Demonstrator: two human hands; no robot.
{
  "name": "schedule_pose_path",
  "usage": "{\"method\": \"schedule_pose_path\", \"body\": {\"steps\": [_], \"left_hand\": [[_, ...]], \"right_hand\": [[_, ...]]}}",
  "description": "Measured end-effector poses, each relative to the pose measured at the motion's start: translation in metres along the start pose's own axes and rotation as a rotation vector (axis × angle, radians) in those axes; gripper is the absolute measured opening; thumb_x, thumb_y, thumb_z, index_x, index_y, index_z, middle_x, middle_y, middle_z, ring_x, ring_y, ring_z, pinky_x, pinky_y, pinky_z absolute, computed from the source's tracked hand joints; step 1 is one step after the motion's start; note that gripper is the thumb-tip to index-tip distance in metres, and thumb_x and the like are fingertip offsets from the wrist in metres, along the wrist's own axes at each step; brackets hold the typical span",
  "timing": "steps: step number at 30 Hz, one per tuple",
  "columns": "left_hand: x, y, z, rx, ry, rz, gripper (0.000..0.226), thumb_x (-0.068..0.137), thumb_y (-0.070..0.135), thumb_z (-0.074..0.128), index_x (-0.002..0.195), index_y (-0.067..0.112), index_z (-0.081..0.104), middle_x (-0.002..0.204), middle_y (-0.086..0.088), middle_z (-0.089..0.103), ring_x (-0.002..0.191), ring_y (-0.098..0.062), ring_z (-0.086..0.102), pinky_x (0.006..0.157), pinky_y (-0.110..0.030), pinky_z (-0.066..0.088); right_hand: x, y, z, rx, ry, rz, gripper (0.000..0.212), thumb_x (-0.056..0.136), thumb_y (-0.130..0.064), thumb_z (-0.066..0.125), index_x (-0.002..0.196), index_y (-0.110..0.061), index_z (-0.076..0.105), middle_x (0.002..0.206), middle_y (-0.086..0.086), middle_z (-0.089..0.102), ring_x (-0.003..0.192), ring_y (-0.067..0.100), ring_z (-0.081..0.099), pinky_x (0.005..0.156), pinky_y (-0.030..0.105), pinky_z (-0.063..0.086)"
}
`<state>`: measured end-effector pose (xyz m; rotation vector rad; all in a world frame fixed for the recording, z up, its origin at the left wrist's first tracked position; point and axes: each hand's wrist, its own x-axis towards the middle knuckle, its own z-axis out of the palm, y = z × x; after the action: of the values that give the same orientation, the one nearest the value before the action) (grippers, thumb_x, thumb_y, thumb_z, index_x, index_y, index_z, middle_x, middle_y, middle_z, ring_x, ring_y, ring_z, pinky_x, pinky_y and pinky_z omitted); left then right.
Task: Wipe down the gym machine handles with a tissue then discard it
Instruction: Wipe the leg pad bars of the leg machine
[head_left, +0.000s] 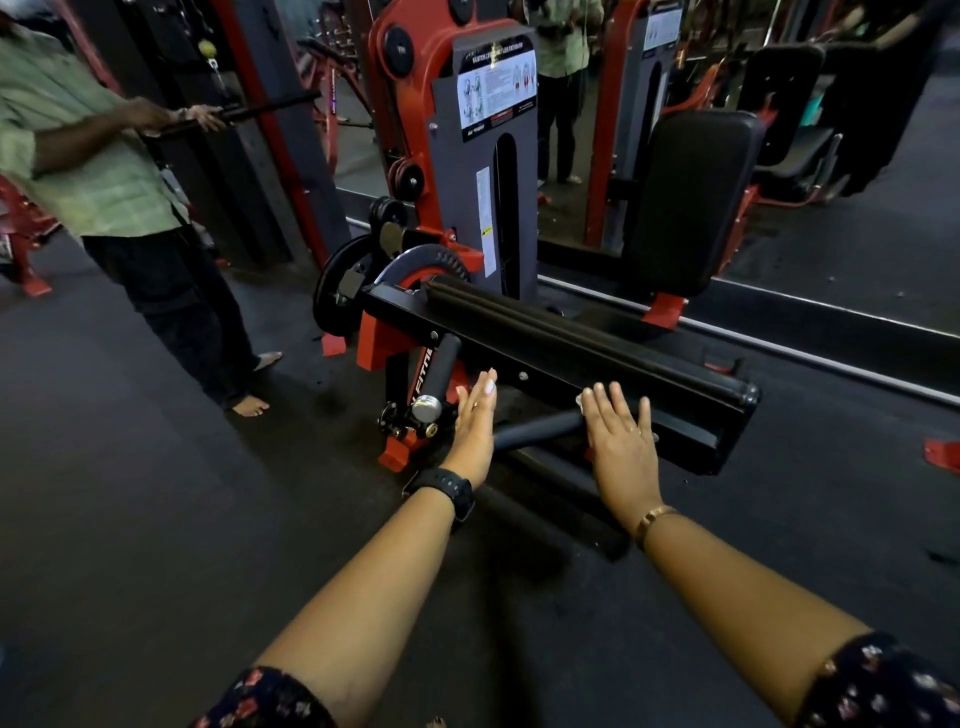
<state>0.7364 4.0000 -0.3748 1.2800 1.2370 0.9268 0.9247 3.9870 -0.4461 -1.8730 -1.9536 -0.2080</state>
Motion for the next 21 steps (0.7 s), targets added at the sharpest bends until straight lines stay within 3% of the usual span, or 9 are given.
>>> {"method": "schedule_pose_path", "body": {"steps": [1, 3, 5, 8, 11, 13, 15, 18, 21], "left_hand": [[0.002, 0.0, 0.0, -0.041, 0.013, -0.029, 0.091, 0.076, 0.081, 0.031, 0.152, 0.032, 0.022, 0.161, 0.013, 0.005, 0.148, -0.006, -0.006, 0.113, -0.028, 0.007], [0.003, 0.003, 0.001, -0.097, 0.028, -0.061, 0.08, 0.086, 0.074, 0.025, 0.152, 0.029, 0.022, 0.162, 0.008, -0.001, 0.148, -0.008, -0.006, 0.116, -0.03, 0.003], [0.001, 0.01, 0.002, -0.129, 0.034, -0.056, 0.059, 0.101, 0.052, 0.009, 0.153, 0.025, 0.018, 0.161, 0.007, -0.005, 0.148, -0.009, -0.005, 0.116, -0.03, 0.002], [-0.003, 0.011, 0.002, -0.155, -0.002, -0.017, 0.056, 0.103, 0.04, -0.002, 0.153, 0.022, 0.015, 0.161, 0.007, 0.0, 0.148, -0.009, -0.001, 0.11, -0.023, 0.006], [-0.007, 0.007, 0.0, -0.203, -0.015, -0.012, 0.058, 0.101, 0.042, -0.004, 0.153, 0.023, 0.014, 0.162, 0.006, 0.003, 0.149, -0.011, 0.001, 0.113, -0.025, 0.005], [-0.01, 0.007, -0.001, -0.228, -0.033, -0.018, 0.06, 0.1, 0.046, -0.005, 0.153, 0.025, 0.014, 0.162, 0.004, 0.003, 0.149, -0.014, 0.002, 0.117, -0.031, 0.004], [-0.011, 0.008, -0.001, -0.224, -0.049, -0.022, 0.061, 0.1, 0.047, -0.005, 0.153, 0.025, 0.014, 0.162, 0.003, 0.002, 0.149, -0.015, 0.004, 0.117, -0.03, 0.005], [-0.013, 0.005, -0.001, -0.108, -0.005, -0.013, 0.056, 0.104, 0.042, 0.005, 0.153, 0.018, 0.015, 0.162, 0.0, 0.005, 0.149, -0.012, 0.004, 0.113, -0.022, 0.008], [-0.012, -0.004, -0.006, 0.239, -0.029, 0.044, 0.078, 0.09, 0.06, 0.042, 0.154, 0.025, 0.012, 0.162, 0.004, 0.001, 0.148, -0.012, -0.007, 0.117, -0.031, 0.001]], "right_hand": [[0.006, 0.0, -0.001, -0.004, -0.005, 0.015, 0.07, 0.077, 0.005, 0.07, 0.141, -0.008, 0.044, 0.145, 0.012, 0.045, 0.139, 0.031, 0.034, 0.116, 0.05, 0.01], [0.009, -0.005, -0.003, 0.047, -0.008, 0.06, 0.066, 0.081, 0.004, 0.066, 0.142, -0.009, 0.043, 0.147, 0.011, 0.043, 0.141, 0.031, 0.03, 0.117, 0.05, 0.008], [0.001, -0.02, -0.001, 0.207, 0.019, 0.149, 0.068, 0.087, 0.013, 0.049, 0.148, -0.009, 0.03, 0.156, 0.011, 0.026, 0.146, 0.029, 0.015, 0.118, 0.046, -0.002], [-0.015, -0.061, 0.004, 0.438, 0.029, 0.252, 0.088, 0.075, 0.026, 0.033, 0.152, -0.011, 0.012, 0.159, 0.008, 0.0, 0.147, 0.023, -0.006, 0.118, 0.039, -0.009], [-0.027, -0.105, 0.002, 0.52, -0.032, -0.018, 0.092, 0.075, 0.026, 0.037, 0.151, -0.015, 0.006, 0.156, -0.002, -0.006, 0.144, 0.012, -0.016, 0.117, 0.031, -0.015], [-0.032, -0.12, -0.004, 0.549, -0.067, -0.143, 0.082, 0.085, 0.017, 0.041, 0.152, -0.015, 0.006, 0.154, -0.006, -0.01, 0.143, 0.009, -0.019, 0.113, 0.024, -0.02], [-0.034, -0.11, -0.005, 0.511, -0.029, -0.19, 0.07, 0.09, 0.007, 0.034, 0.152, -0.013, 0.007, 0.156, -0.001, -0.006, 0.145, 0.015, -0.01, 0.116, 0.026, -0.017], [-0.037, -0.068, 0.007, 0.406, 0.022, -0.15, 0.075, 0.083, 0.012, 0.033, 0.152, -0.01, 0.014, 0.157, 0.009, 0.008, 0.146, 0.028, 0.01, 0.119, 0.037, -0.003], [-0.024, -0.037, 0.004, 0.4, 0.024, 0.157, 0.082, 0.079, 0.024, 0.032, 0.152, -0.007, 0.01, 0.158, 0.01, 0.001, 0.148, 0.028, 0.004, 0.119, 0.037, -0.005]]}}
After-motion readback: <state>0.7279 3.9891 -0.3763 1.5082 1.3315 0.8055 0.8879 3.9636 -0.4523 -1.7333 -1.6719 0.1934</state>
